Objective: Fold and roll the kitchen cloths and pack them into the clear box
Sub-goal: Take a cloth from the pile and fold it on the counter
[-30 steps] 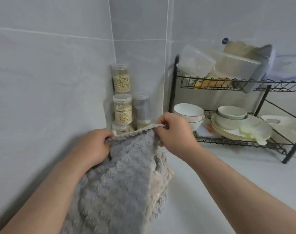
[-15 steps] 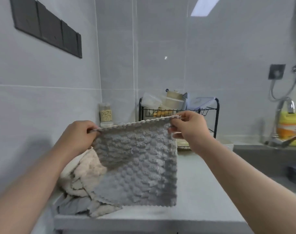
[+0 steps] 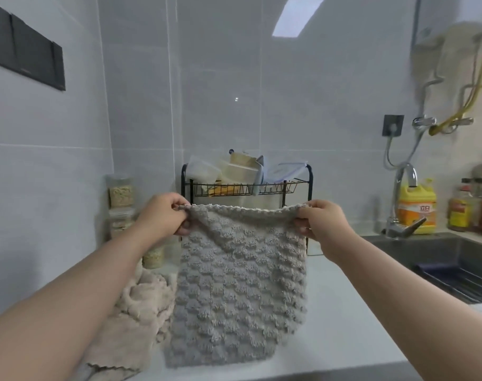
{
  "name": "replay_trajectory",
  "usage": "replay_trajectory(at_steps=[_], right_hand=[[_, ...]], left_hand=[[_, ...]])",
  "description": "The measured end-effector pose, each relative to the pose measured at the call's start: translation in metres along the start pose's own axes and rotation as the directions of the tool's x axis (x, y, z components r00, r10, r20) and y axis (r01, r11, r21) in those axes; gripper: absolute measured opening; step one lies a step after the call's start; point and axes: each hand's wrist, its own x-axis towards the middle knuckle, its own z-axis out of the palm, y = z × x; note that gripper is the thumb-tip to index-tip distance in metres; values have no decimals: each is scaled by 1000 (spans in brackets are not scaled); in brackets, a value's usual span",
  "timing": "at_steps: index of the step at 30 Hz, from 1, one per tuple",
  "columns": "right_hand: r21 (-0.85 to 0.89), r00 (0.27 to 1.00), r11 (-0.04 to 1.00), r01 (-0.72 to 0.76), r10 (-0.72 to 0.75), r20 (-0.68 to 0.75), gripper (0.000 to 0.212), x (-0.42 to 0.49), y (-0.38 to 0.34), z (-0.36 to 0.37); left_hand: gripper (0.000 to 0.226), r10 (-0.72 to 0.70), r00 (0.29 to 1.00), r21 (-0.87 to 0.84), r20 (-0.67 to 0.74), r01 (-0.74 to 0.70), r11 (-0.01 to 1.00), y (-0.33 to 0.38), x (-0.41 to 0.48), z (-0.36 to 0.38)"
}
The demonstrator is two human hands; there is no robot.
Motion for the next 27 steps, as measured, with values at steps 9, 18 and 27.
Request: replay_trajectory(at_steps=[9, 18, 27], right_hand=[[150, 999, 989, -20, 15, 33, 11, 52, 11, -13], [-123, 978, 989, -84, 106, 182, 14, 13, 67, -45], [-826, 841, 526, 204, 338, 423, 19, -42, 118, -68]], left_hand=[[28, 164, 982, 22, -94, -162, 987, 5, 29, 29], [27, 58, 974, 188, 218, -100, 977, -48, -61, 41], [14, -116, 737, 388, 666, -209, 898, -103, -109, 56]])
